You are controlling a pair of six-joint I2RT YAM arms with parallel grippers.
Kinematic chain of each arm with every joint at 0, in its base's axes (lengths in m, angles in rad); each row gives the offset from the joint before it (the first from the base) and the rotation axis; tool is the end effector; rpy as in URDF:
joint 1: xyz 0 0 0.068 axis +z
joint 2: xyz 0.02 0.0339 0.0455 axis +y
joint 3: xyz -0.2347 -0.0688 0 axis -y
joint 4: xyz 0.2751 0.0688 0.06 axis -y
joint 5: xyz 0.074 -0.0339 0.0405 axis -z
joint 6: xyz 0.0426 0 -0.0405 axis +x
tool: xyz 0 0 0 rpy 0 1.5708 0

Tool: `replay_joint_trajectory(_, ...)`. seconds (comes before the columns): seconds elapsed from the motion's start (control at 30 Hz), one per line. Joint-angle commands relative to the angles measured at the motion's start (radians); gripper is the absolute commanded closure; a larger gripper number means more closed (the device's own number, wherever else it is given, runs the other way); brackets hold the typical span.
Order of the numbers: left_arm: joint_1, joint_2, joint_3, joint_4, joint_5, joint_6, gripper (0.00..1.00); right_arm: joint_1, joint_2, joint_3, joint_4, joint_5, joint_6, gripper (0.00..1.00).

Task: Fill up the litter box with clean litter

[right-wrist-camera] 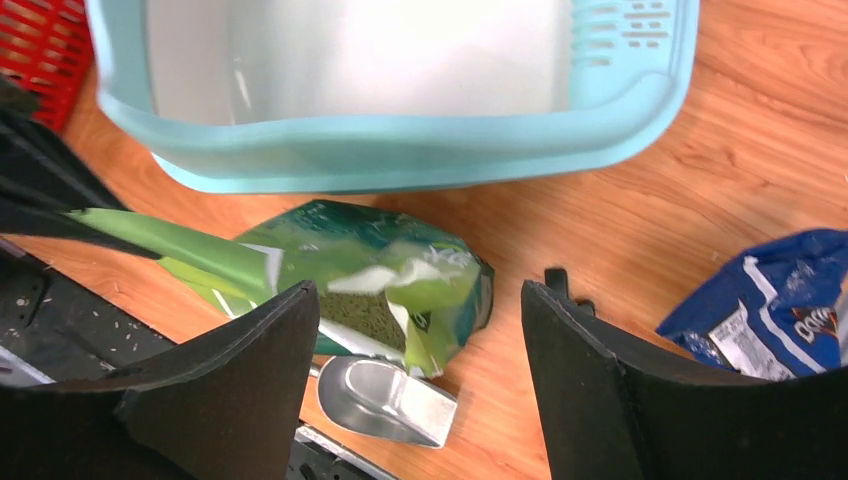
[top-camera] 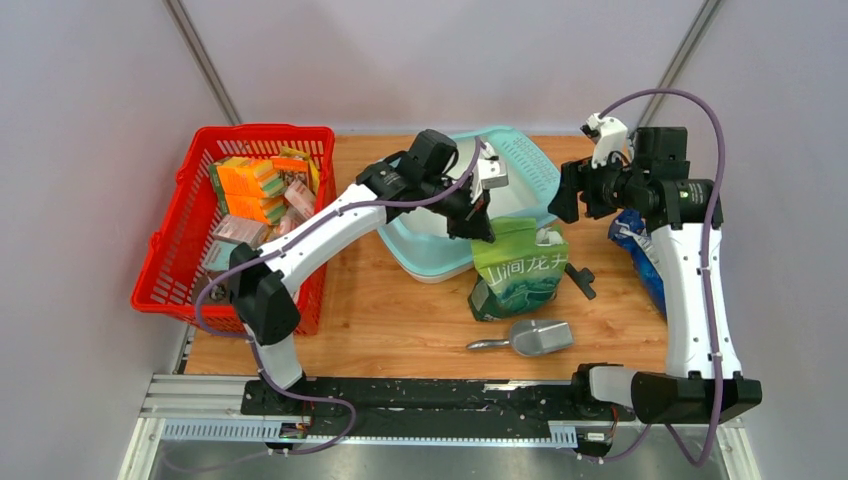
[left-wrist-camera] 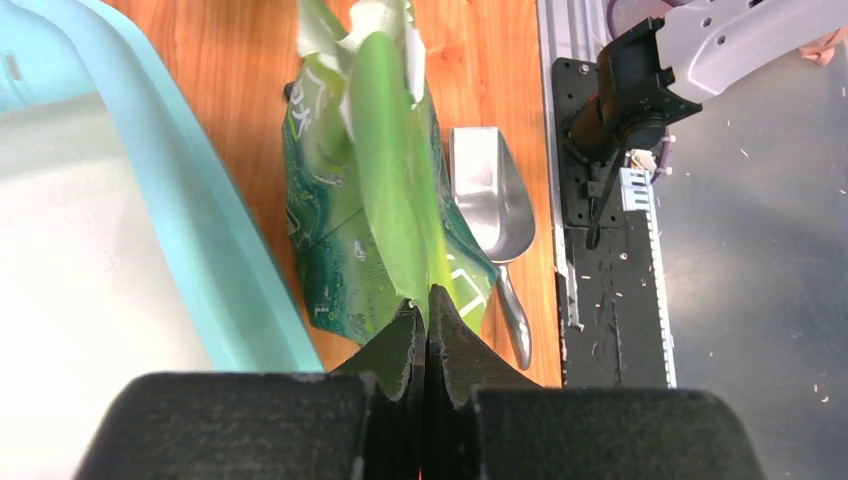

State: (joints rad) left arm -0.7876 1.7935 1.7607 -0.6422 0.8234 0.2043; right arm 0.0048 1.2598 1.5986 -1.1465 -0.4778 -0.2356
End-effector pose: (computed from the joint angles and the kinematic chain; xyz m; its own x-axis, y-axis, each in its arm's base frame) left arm 0.2806 -0.3262 0.3290 -0.2520 0.4486 -0.8575 0.9567 -0.0176 -0.2904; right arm 0.2649 0.0209 0.4041 -0.6275 -0.2103 -0.7496 -0.4819 0.8612 0.1618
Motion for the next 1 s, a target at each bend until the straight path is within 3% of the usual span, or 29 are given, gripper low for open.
replay_joint_trajectory(0.0, -0.019, -0.103, -0.032, 0.104, -0.007, 0.000, 1.00, 0.004, 0.013, 0.006, -0.074, 0.111, -0.011, 0.23)
replay_joint_trajectory(0.17, -0.058, -0.178, -0.105, 0.219, -0.078, 0.033, 1.00, 0.004, 0.001, -0.041, -0.084, 0.091, -0.010, 0.20)
replay_joint_trajectory(0.53, -0.073, -0.183, -0.096, 0.266, -0.089, 0.055, 1.00, 0.030, 0.027, -0.077, -0.148, 0.122, -0.050, 0.21)
replay_joint_trajectory(0.77, -0.075, -0.194, -0.101, 0.279, -0.101, 0.056, 1.00, 0.080, 0.047, -0.141, -0.118, 0.188, -0.028, 0.19)
replay_joint_trajectory(0.97, -0.075, -0.204, -0.115, 0.291, -0.099, 0.052, 1.00, 0.080, 0.067, -0.181, -0.056, 0.330, 0.057, 0.18)
